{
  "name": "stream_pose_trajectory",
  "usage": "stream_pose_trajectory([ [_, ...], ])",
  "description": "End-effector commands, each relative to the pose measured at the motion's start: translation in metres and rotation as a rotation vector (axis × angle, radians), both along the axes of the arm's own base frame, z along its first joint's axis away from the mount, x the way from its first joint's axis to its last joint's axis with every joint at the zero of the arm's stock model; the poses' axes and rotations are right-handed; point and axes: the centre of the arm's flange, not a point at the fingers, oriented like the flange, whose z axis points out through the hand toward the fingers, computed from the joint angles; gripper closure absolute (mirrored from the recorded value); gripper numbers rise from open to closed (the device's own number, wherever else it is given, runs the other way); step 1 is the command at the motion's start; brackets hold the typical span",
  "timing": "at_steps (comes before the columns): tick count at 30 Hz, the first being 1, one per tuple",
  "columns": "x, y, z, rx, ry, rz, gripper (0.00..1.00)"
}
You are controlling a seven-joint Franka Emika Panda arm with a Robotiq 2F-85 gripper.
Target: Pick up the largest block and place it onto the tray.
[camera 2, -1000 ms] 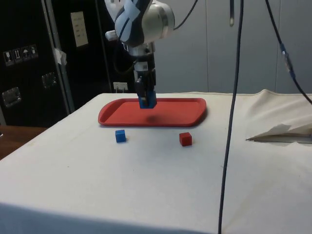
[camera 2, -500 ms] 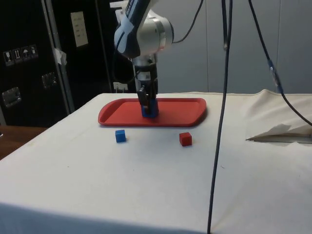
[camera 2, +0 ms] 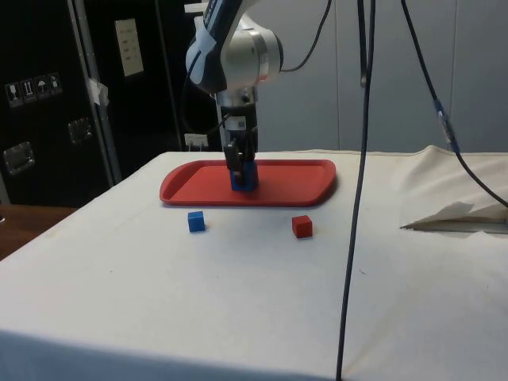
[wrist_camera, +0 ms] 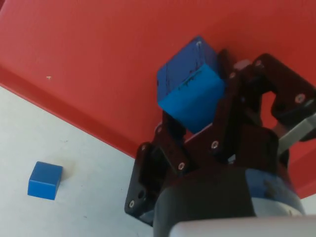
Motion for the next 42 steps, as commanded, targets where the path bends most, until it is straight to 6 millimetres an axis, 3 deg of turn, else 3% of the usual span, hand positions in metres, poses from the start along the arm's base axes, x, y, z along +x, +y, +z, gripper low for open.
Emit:
stream_pose_trajectory([
  [1,0.0,0.0,0.0,0.003,-0.004,-0.001,0.78],
  [2,0.0,0.0,-0.001,0.003,-0.004,0.0,0.68],
  [3,0.0,0.0,-0.001,0.002,-0.004,0.001,0.49],
  [7,0.0,0.0,0.0,0.0,0.0,0.0,0.09],
  [8,0.0,0.0,0.0,0.002,-0.004,0.0,0.09],
  [9,0.0,0.0,0.0,0.002,-0.004,0.0,0.02],
  [17,0.0,-0.001,0.001,-0.001,0.0,-0.001,0.0],
  [42,-0.004,-0.026,0.08,0.024,-0.016,-0.004,0.0],
])
